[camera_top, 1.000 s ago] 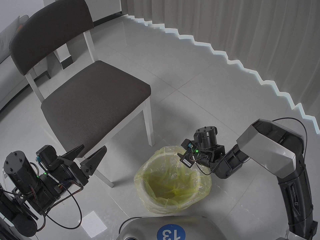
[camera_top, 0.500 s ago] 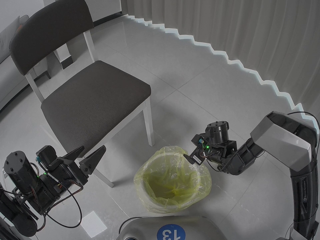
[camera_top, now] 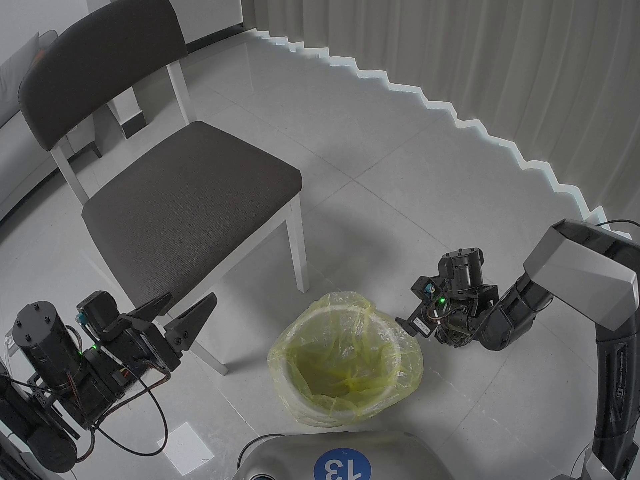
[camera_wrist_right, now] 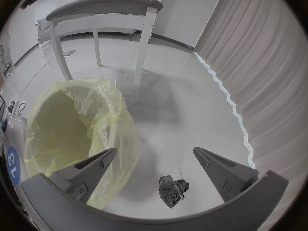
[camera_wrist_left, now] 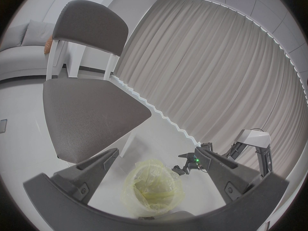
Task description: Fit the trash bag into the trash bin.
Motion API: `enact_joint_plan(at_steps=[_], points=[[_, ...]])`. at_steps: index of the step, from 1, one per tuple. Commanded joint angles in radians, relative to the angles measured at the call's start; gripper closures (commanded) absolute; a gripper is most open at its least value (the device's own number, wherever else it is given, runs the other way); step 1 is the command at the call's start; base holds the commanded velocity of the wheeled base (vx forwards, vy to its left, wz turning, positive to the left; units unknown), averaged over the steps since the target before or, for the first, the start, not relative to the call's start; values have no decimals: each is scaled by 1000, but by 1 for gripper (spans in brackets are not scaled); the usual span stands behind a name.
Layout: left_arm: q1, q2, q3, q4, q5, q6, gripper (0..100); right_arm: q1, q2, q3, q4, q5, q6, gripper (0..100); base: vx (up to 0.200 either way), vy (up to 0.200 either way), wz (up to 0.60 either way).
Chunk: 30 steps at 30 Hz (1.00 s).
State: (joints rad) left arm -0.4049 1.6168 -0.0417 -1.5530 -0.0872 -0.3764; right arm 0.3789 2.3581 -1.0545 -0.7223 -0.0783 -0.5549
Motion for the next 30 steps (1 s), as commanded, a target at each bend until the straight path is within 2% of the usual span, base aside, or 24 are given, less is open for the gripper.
enact_joint_plan(at_steps=[1,19,30], points=[[-8,8,2,-12,0,-1,0,-2,72,-32,-2,-1,0,0,0,0,0],[-8,11,3,-12,0,-1,0,-14,148,-75,9,-3,-2,0,0,0,0],[-8,20,2,-12,0,-4,0,0,242,-242,130,-1,-5,0,0,0,0]])
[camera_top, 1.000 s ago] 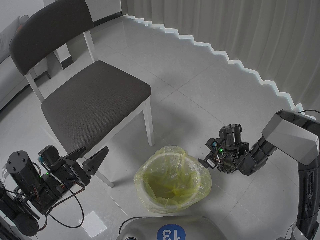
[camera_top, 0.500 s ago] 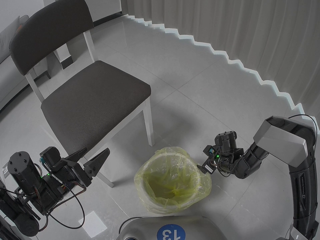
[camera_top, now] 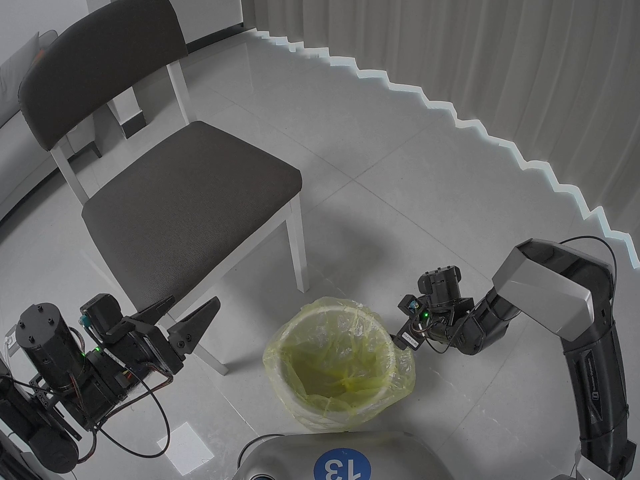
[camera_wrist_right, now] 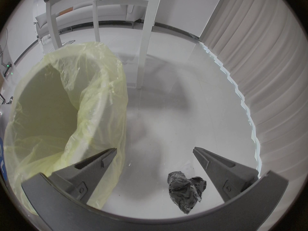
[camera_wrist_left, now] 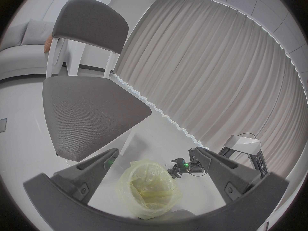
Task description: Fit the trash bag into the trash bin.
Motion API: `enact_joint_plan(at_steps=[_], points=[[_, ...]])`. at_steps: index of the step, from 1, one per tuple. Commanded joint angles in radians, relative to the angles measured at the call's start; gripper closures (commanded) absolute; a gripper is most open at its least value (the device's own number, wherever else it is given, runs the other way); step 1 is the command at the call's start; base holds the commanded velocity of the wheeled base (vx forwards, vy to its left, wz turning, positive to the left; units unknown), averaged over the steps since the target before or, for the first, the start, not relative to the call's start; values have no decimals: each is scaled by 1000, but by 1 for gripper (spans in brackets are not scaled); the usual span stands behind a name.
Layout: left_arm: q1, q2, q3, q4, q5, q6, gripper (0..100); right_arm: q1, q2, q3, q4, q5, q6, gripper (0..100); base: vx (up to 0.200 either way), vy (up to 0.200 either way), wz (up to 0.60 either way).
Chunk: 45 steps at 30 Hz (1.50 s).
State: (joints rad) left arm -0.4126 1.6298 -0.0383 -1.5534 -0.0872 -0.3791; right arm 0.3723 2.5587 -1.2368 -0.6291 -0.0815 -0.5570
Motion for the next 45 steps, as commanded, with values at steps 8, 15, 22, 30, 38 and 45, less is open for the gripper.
enact_joint_plan(at_steps=[8,15,22,30,38,45], points=[[0,10,-2,-11,0,-1,0,-1,29,-70,25,2,5,0,0,0,0],[0,-1,-5,-11,0,-1,0,-16,-103,11,-29,0,-1,0,0,0,0],[-6,-7,-3,-11,0,-1,0,-26,-206,134,-24,-3,-9,0,0,0,0],[-14,-25,0,-11,0,0,0,-16,-215,267,-32,-1,-44,0,0,0,0],[-18,-22,1,-11,1,0,0,11,-152,267,-34,-1,-54,0,0,0,0],[-18,-11,1,-11,1,-1,0,34,-58,186,-55,0,-54,0,0,0,0]])
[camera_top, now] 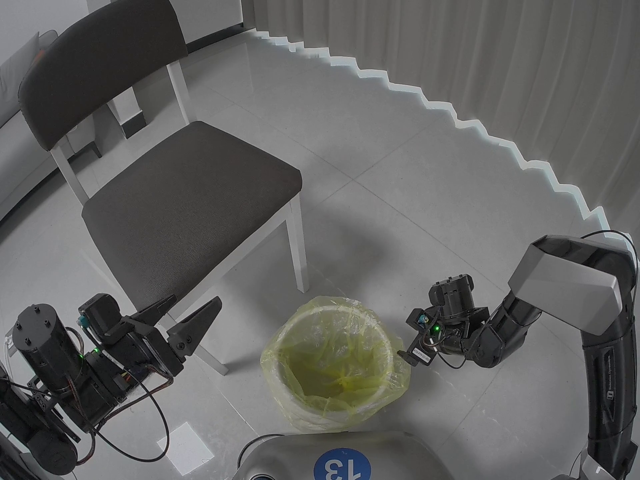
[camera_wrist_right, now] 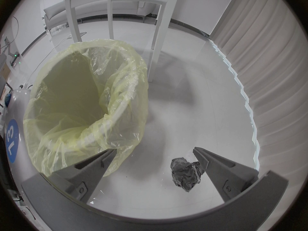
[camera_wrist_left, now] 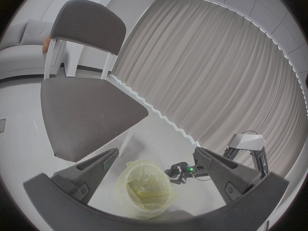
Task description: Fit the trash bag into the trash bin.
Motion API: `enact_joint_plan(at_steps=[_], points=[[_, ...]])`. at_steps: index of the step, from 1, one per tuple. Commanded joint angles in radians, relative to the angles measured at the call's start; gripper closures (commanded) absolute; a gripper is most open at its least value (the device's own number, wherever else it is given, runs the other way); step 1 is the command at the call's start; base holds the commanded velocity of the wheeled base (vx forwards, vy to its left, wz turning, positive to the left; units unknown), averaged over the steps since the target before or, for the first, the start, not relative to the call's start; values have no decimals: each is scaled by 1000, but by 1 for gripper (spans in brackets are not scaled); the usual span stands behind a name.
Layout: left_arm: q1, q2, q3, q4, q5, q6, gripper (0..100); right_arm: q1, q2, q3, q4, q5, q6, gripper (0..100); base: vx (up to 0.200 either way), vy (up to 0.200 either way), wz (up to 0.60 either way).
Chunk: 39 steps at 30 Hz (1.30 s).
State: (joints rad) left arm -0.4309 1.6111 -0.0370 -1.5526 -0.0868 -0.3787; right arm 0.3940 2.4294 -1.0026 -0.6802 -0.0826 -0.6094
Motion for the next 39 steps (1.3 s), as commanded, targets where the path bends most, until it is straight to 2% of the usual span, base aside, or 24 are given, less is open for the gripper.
enact_joint_plan(at_steps=[1,8,14,18,23,29,39], points=[[0,9,0,-12,1,-2,0,16,85,-67,-1,0,-1,0,0,0,0],[0,21,-1,-12,1,-6,0,32,116,-134,44,0,-3,0,0,0,0],[-5,39,-1,-12,2,-14,0,9,103,-99,34,0,-3,0,0,0,0],[-12,116,-21,-12,25,-25,0,-12,37,-65,28,-3,-3,0,0,0,0],[-2,263,-179,-8,68,-28,0,-38,-69,-31,19,-37,-4,0,0,0,0],[27,398,-330,112,73,135,0,-30,-156,-2,-19,-88,-3,0,0,0,0],[37,474,-483,267,76,147,0,-23,-190,82,-144,-106,-6,0,0,0,0]])
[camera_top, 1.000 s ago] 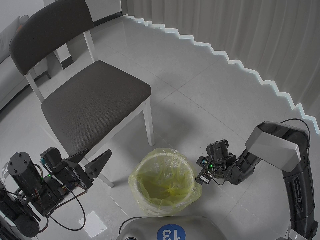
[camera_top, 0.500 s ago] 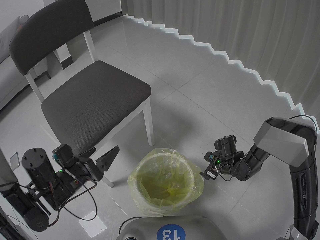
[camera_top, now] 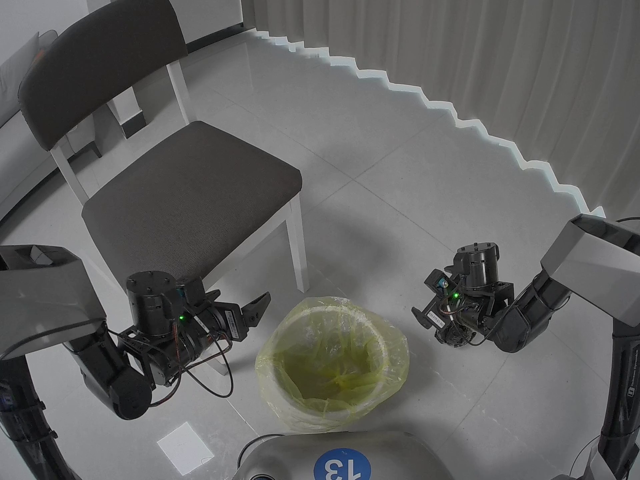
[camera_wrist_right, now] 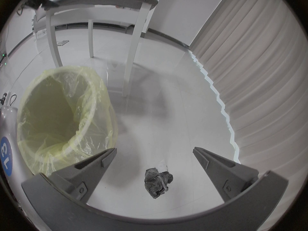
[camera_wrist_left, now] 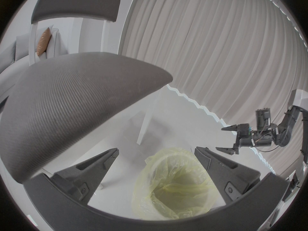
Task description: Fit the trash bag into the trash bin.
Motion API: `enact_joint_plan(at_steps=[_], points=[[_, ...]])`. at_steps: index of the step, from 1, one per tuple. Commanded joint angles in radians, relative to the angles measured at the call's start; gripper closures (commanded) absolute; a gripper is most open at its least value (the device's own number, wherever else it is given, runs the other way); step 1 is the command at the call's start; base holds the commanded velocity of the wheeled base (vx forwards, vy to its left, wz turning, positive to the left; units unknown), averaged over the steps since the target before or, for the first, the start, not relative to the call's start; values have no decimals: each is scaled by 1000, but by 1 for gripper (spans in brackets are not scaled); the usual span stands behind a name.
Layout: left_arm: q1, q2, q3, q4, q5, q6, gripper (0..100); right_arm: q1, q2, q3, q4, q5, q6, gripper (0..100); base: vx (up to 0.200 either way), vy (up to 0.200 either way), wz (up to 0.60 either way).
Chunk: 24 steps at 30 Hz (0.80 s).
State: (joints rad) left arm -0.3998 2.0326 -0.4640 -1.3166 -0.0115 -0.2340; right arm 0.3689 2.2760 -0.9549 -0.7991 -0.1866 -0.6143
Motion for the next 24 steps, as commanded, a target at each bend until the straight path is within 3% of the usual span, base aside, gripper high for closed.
enact_joint_plan(at_steps=[1,12,24], points=[[6,48,-68,50,1,2,0,2,-36,38,-29,-2,-1,0,0,0,0],[27,83,-272,321,13,2,0,31,-21,88,-28,9,1,0,0,0,0],[52,107,-277,295,5,1,0,90,174,27,5,16,1,0,0,0,0]])
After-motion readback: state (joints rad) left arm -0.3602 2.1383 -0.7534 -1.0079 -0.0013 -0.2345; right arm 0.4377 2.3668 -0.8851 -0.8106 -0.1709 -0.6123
